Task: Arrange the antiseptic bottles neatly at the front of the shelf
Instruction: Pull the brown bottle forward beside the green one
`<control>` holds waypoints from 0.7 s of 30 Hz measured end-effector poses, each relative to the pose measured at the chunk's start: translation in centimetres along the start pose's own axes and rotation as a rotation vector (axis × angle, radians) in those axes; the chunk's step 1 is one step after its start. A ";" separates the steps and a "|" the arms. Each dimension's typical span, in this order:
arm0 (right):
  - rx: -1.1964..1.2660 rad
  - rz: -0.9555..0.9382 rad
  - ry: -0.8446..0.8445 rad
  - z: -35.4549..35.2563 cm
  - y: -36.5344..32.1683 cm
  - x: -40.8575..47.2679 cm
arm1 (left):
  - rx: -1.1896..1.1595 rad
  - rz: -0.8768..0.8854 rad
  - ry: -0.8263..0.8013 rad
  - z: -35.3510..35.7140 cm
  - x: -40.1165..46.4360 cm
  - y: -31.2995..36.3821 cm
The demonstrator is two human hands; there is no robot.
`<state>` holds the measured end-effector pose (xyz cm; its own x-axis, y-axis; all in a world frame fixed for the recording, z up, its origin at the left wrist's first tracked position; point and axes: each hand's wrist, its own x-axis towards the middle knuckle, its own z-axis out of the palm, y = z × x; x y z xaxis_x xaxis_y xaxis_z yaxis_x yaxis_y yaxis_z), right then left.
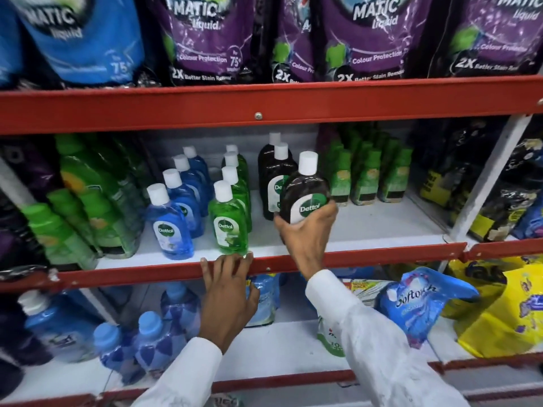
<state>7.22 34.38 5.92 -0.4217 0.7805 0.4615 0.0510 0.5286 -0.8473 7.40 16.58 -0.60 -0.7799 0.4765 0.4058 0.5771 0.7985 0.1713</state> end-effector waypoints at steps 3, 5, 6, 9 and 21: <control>-0.060 0.015 -0.020 1.8 -0.9 -1.2 | -0.006 -0.016 -0.018 -0.4 0.2 0.3; -0.096 0.029 -0.033 2.5 -0.7 -1.7 | -0.014 -0.025 -0.021 -0.6 0.2 0.3; -0.101 0.041 -0.029 2.6 -0.4 -1.9 | -0.017 -0.022 -0.024 -0.6 0.2 0.4; -0.083 0.054 -0.003 2.6 0.2 -2.0 | -0.030 -0.024 -0.024 -0.8 0.1 0.2; -0.098 -0.026 -0.627 -4.6 4.9 2.6 | -0.566 -0.043 0.072 -1.4 4.7 4.2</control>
<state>10.53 40.55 4.21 -0.8725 0.4390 0.2147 0.1038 0.5958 -0.7964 6.46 21.68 3.29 -0.7984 0.4060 0.4447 0.6007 0.4860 0.6348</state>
